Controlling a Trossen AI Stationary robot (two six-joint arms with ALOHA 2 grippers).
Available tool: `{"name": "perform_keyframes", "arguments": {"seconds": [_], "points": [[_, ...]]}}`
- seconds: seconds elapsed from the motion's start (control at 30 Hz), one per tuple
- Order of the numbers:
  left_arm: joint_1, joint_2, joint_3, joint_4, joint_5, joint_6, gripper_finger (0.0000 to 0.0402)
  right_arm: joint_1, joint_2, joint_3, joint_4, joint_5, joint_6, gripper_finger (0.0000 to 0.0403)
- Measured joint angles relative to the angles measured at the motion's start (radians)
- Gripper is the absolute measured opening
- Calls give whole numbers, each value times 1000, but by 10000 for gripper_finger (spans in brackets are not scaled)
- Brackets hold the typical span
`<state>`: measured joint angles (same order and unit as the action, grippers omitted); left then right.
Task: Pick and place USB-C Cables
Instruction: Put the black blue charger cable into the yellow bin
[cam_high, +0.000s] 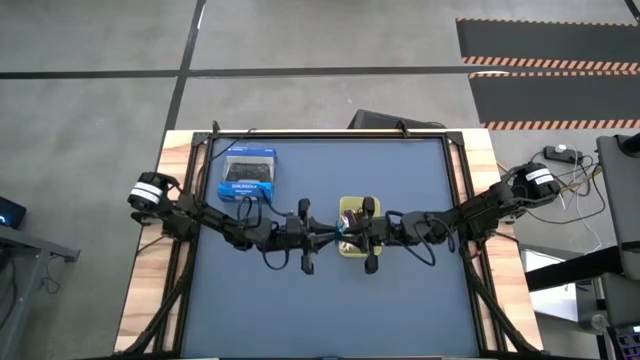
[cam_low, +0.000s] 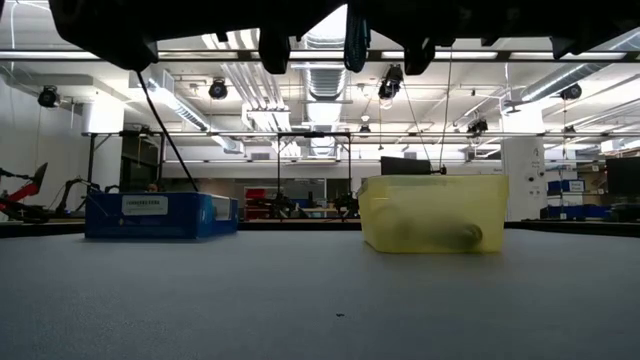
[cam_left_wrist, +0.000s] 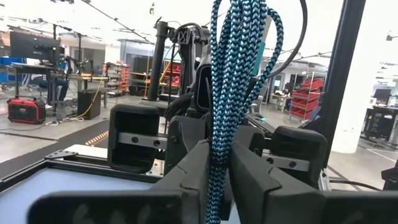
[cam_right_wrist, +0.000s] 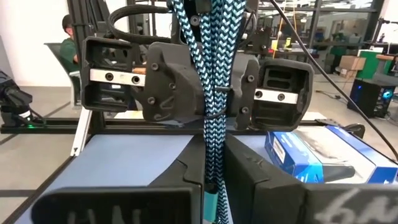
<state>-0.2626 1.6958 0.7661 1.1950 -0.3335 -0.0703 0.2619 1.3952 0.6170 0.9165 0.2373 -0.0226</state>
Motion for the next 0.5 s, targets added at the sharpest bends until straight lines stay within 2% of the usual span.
{"name": "perform_keyframes", "arguments": {"seconds": [0.3,0.4,0.5], "points": [[0,-12,-16,-20,45,-1,144,0,-2,0,-3,0,26,24],[0,-42,-44,-61,94,14,174,0,-28,0,-56,-1,59,24],[0,-75,-68,-125,101,28,194,0,-74,-1,-152,3,100,24]]}}
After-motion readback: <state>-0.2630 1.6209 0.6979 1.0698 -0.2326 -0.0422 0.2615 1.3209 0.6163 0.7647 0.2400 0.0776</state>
